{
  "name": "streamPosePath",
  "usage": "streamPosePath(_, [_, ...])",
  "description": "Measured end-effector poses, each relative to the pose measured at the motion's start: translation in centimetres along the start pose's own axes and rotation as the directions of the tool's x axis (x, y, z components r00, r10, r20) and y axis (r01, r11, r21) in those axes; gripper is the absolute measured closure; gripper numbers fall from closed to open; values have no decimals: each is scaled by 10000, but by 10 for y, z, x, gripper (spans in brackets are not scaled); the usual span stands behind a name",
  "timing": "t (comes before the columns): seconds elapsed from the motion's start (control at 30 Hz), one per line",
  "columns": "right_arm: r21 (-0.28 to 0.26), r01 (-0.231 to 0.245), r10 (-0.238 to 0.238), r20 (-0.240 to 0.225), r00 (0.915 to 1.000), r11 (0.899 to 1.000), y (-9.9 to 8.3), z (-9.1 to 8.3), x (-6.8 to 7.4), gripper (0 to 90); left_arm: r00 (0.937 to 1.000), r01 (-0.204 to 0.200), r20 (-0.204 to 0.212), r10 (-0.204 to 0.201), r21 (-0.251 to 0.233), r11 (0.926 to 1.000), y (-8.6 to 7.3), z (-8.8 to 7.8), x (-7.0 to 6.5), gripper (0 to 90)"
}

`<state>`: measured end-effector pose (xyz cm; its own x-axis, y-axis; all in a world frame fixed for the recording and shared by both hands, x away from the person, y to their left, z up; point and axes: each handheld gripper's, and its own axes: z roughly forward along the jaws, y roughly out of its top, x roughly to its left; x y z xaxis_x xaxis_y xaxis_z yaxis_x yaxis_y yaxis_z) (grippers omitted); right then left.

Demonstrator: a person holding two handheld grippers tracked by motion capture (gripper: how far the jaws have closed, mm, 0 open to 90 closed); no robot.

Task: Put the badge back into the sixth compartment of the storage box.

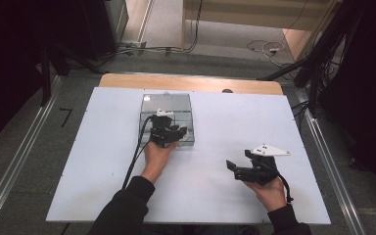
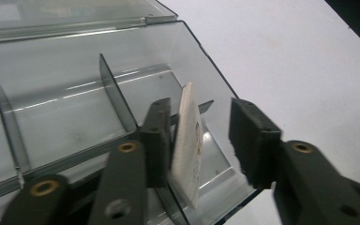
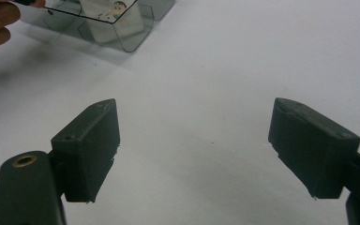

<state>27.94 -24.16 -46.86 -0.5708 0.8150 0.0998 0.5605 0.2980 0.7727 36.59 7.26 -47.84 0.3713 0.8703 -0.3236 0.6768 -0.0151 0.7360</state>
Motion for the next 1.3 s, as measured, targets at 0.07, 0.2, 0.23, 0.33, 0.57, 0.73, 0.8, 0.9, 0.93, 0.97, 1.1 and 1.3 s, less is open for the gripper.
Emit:
streamPosePath(0.07, [-4,-16,16,-10,10000,10000,0,0,0,154,9999,10,-101,-11,-76,10000,1,-2,1,513])
streamPosePath(0.2, [-12,-24,24,14,10000,10000,0,0,-1,154,9997,50,-218,-53,-162,9999,3,-6,5,485])
streamPosePath(0.23, [-16,-38,38,32,10000,10000,0,0,-1,153,9997,29,-251,-34,-182,9998,3,-7,6,484])
streamPosePath(0.33, [-22,-40,40,37,10000,10000,0,0,-1,153,9995,31,-318,-37,-196,9998,4,-11,7,452])
streamPosePath(0.57, [-28,-80,80,69,9999,10000,0,-1,-1,153,9985,47,-550,-65,-327,9995,3,-20,7,348])
streamPosePath(0.73, [-59,-106,107,90,9999,9999,0,-1,-3,153,9982,1,-603,-31,-489,9988,3,-29,8,297])
streamPosePath(0.8, [-71,-120,121,127,9998,9999,0,-2,-3,153,9980,-22,-626,-12,-529,9986,1,-32,8,274])
streamPosePath(0.9, [-78,-152,154,164,9997,9999,0,-2,-4,153,9985,50,-534,-79,-543,9985,-2,-36,10,257])
streamPosePath(0.93, [-77,-163,165,171,9997,9998,0,-2,-4,153,9987,54,-511,-84,-580,9983,-3,-37,10,257])
streamPosePath(0.97, [-69,-182,183,177,9997,9998,0,-2,-5,153,9985,20,-538,-53,-603,9982,-4,-39,11,257])
streamPosePath(1.1, [-70,-235,236,232,9995,9997,-1,-2,-6,154,9985,-2,-539,-39,-743,9972,-8,-47,12,257])
streamPosePath(1.3, [-33,-235,236,255,9994,9997,-1,-3,-7,153,9990,23,-452,-62,-861,9963,-14,-58,15,257])
